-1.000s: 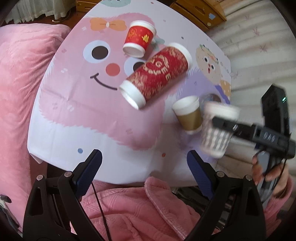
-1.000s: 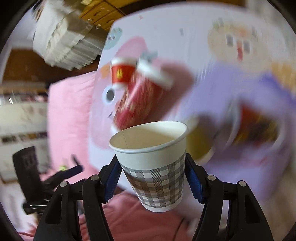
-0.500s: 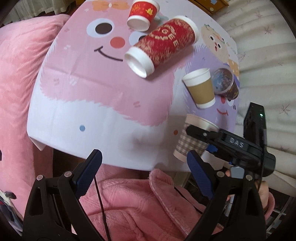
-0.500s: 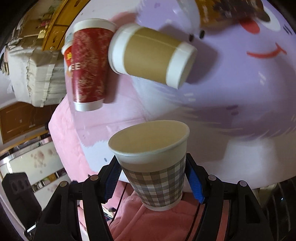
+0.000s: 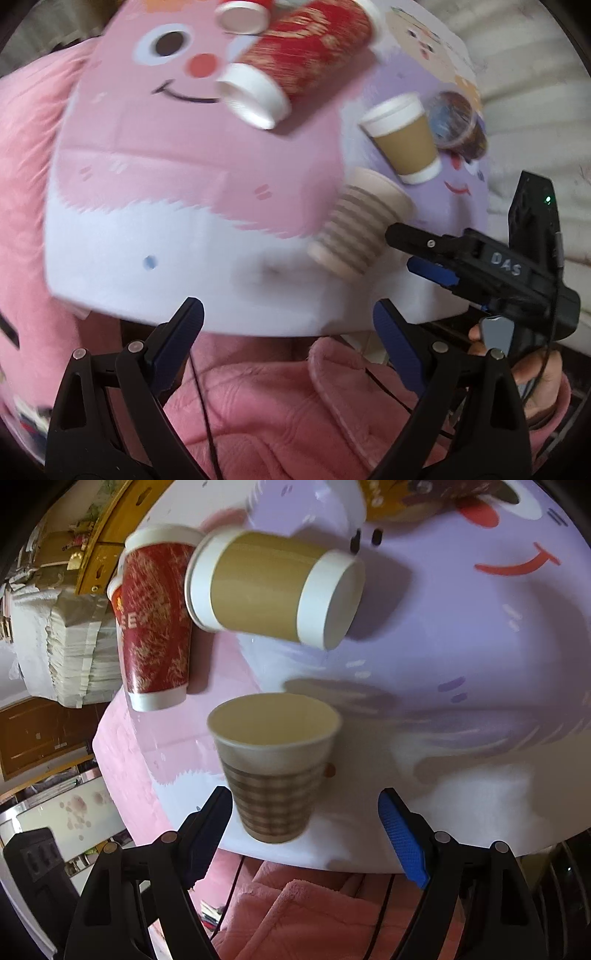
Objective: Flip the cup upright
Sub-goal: 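Lift the grey-checkered cup and rotate the right tool to turn it upright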
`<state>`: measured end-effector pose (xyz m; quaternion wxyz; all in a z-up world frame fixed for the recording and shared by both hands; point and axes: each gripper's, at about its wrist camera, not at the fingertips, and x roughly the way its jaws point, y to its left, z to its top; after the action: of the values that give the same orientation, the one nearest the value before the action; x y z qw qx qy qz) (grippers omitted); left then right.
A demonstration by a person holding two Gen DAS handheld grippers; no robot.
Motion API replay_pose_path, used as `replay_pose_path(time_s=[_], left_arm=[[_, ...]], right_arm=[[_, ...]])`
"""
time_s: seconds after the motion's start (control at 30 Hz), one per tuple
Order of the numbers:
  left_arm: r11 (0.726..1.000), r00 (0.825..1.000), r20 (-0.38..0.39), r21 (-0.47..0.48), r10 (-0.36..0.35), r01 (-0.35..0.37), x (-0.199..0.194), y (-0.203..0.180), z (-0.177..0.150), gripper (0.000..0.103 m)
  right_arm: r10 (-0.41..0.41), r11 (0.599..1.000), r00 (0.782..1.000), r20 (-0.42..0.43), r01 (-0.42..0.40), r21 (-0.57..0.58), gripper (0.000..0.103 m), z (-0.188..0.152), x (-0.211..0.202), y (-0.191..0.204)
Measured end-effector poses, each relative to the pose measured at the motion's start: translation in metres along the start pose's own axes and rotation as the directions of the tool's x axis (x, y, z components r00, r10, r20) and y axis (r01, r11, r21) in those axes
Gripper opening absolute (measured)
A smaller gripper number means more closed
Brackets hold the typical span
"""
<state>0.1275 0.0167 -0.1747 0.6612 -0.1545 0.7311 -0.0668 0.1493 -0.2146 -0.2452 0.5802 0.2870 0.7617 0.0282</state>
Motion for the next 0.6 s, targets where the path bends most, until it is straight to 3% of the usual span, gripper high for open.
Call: replay_pose_path(time_s=[0.1, 0.3, 0.4, 0.6], left_arm=[[0.996, 1.000, -0.015, 0.080, -0.027, 0.028, 0.011, -0.012, 0.009, 0.092], [0.960, 0.992, 0.063, 0.254, 0.109, -0.122, 0.032, -0.038, 0.034, 0.092], [0.954, 0.991, 0.060, 0.270, 0.120, -0.132, 0.045, -0.039, 0.050, 0.092], [0.973, 0.995, 0.066, 0.212, 0.081, -0.093, 0.055, -0.031, 0.074, 0.092]], right_arm=[[0.029, 0.999, 0.999, 0.028, -0.030, 0.020, 0.085, 0.008, -0.020, -0.022], [0.046, 0.996, 0.995, 0.083, -0.052, 0.078, 0.086, 0.000, -0.046, -0.046], [0.050, 0.991, 0.994, 0.101, -0.062, 0.116, 0.087, -0.007, -0.054, -0.063], [0.051, 0.984, 0.992, 0.117, -0.070, 0.163, 0.087, -0.022, -0.072, -0.093]])
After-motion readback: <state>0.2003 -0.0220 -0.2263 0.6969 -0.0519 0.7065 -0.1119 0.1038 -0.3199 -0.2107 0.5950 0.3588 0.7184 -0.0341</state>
